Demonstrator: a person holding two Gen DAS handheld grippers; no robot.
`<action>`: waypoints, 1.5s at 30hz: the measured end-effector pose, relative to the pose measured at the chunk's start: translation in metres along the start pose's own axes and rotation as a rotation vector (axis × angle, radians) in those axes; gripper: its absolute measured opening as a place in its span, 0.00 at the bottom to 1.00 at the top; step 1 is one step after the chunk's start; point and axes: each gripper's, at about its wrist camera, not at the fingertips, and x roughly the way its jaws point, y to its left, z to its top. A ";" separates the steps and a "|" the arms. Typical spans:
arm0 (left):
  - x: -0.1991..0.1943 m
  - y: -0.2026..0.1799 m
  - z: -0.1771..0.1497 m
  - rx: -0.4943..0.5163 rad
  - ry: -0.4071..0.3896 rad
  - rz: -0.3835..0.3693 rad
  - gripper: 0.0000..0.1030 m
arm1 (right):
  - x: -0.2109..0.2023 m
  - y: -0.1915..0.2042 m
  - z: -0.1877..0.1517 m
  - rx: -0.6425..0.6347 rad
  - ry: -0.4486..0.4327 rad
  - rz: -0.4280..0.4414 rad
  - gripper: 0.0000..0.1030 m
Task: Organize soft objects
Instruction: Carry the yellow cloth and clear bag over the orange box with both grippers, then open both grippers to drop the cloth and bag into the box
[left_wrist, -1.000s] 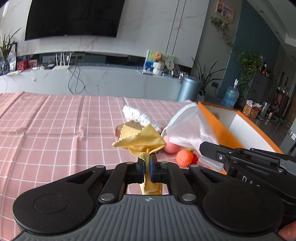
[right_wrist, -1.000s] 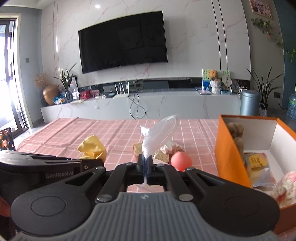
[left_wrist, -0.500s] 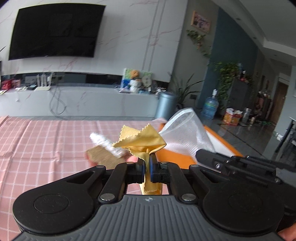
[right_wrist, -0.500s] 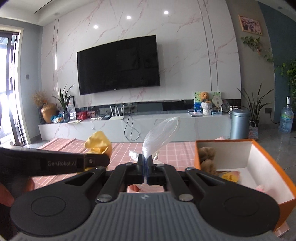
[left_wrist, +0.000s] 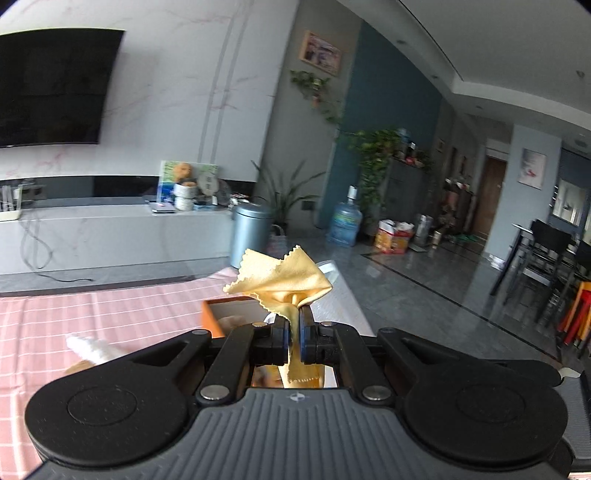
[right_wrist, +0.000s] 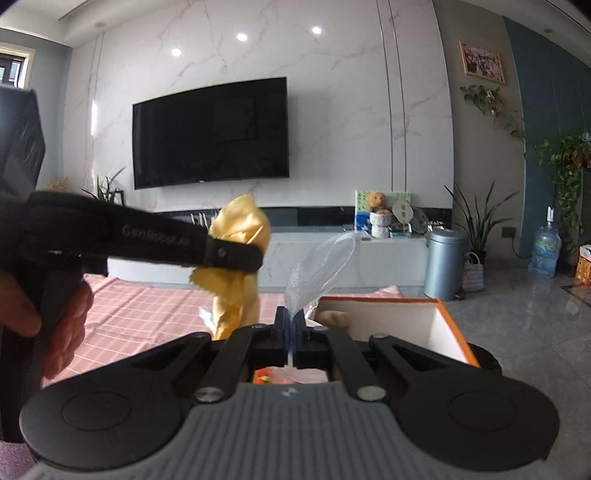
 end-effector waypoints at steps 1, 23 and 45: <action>0.007 -0.003 0.000 0.010 0.009 -0.007 0.05 | 0.002 -0.006 0.000 0.001 0.010 -0.009 0.00; 0.136 -0.012 -0.036 0.180 0.384 0.001 0.06 | 0.105 -0.083 -0.033 -0.063 0.481 0.044 0.00; 0.160 -0.013 -0.056 0.239 0.569 0.041 0.53 | 0.143 -0.096 -0.050 0.050 0.700 0.106 0.20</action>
